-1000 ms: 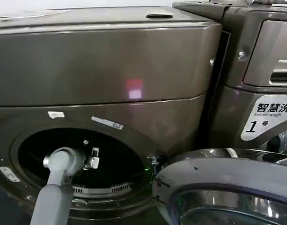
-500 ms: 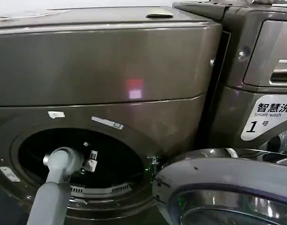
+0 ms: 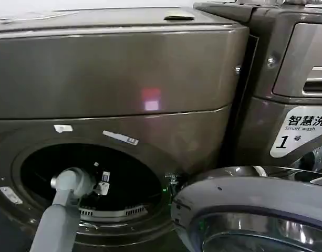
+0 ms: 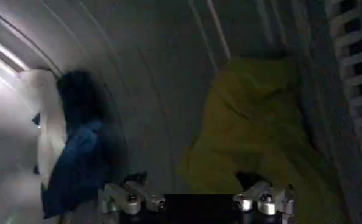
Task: Grasp the clothes from the dryer.
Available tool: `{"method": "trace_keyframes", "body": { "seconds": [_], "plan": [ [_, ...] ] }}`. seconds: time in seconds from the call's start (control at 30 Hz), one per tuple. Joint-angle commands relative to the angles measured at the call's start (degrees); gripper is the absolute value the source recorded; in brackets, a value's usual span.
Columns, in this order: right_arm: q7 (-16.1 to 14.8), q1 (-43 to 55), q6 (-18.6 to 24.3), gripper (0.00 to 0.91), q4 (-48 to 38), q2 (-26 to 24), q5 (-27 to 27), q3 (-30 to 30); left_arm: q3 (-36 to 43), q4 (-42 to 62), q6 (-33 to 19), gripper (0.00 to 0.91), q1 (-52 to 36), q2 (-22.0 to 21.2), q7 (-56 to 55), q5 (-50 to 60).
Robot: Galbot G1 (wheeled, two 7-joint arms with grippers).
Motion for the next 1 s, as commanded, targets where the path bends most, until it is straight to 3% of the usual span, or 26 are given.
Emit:
{"method": "trace_keyframes", "body": {
  "seconds": [0.03, 0.93, 0.97, 1.0],
  "plan": [
    [0.03, 0.09, -0.01, 0.907, 0.21, 0.10, -0.08, -0.14, -0.04, 2.64, 1.01, 0.907, -0.01, 0.30, 0.18, -4.07],
    [0.10, 0.32, 0.15, 0.907, 0.69, 0.59, -1.09, -1.26, 0.79, 12.32, 2.41, 0.907, -2.17, 0.39, 0.15, -8.10],
    [0.13, 0.32, 0.15, 0.907, 0.71, 0.62, -1.09, -1.33, 0.70, 12.36, 2.44, 0.876, -2.17, 0.39, 0.15, -8.35],
    [0.11, 0.39, 0.15, 0.907, 0.77, 0.62, -1.11, -1.40, 0.69, 12.49, 2.32, 0.489, -2.21, 0.44, 0.15, -8.83]
  ]
}}
